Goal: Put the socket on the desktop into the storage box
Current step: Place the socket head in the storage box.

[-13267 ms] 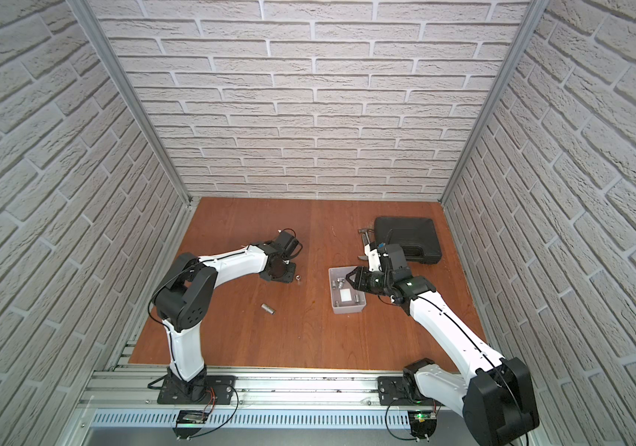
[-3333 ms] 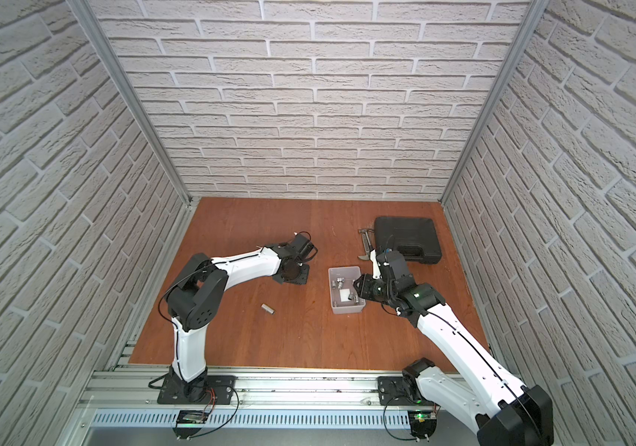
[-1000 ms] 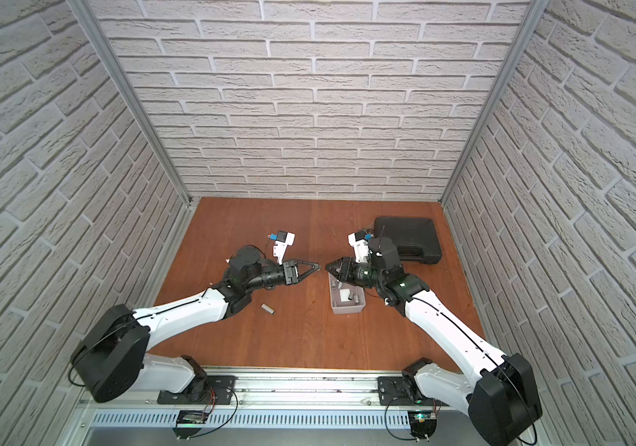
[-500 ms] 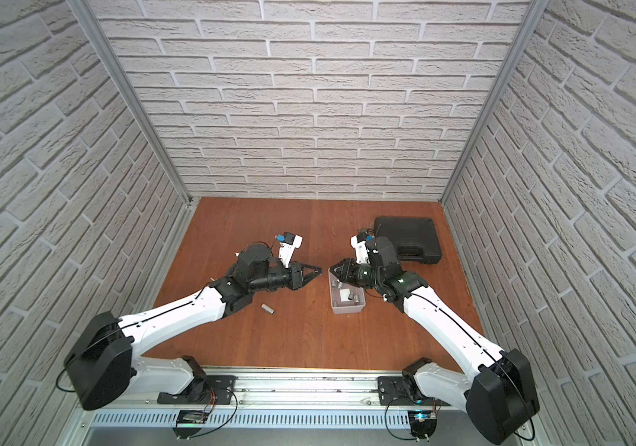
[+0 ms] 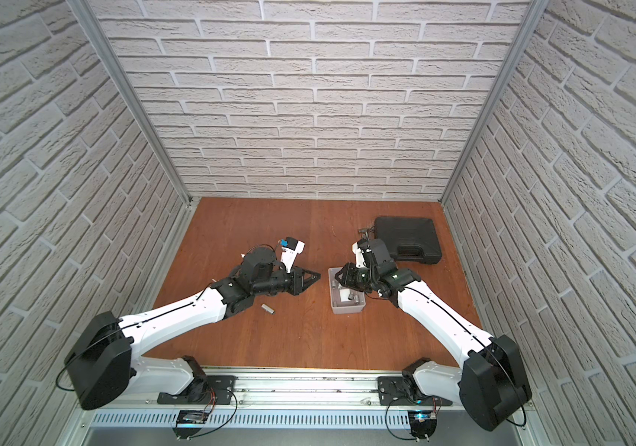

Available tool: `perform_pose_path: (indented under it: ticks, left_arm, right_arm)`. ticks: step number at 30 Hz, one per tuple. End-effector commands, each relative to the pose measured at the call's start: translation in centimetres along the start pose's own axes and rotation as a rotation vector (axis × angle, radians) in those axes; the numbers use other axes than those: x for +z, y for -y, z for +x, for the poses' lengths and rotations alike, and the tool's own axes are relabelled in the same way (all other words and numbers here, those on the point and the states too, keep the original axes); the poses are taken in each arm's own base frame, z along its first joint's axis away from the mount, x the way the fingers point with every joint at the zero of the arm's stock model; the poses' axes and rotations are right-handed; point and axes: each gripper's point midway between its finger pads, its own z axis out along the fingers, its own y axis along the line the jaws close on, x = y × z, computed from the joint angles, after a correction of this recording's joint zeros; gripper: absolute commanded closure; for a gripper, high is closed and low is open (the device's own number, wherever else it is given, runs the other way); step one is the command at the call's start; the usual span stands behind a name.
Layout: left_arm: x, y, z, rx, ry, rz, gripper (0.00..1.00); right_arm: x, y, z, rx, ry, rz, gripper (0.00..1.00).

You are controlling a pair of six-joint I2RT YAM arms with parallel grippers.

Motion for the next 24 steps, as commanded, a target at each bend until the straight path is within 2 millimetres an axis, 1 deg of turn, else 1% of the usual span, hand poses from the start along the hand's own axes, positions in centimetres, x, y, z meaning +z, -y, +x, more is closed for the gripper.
perform_pose_path:
  ticks: [1,8,11,17,20,24]
  left_arm:
    - [0.5,1.8,-1.8,0.075,0.035,0.025,1.0]
    - [2.6,3.6,-2.1,0.114,0.009,0.052,1.0]
    - [4.1,3.7,-2.1,0.113,-0.02,0.028,1.0]
    - [7.1,3.9,-1.8,0.103,-0.077,-0.004,1.0]
    - [8.4,3.3,-1.3,0.094,-0.108,-0.05,1.0]
    - [9.9,3.0,-0.7,0.086,-0.148,-0.097,1.0]
  right_arm:
    - [-1.6,0.6,-0.9,-0.027,0.059,0.059,0.68]
    - [-3.2,3.4,-1.5,0.032,0.123,0.148,0.68]
    - [-3.7,4.5,-1.6,0.064,0.14,0.165,0.68]
    - [-4.6,6.0,-1.8,0.109,0.173,0.189,0.68]
    - [-5.0,6.5,-1.8,0.126,0.187,0.188,0.68]
    - [-5.5,6.0,-2.1,0.134,0.219,0.135,0.68]
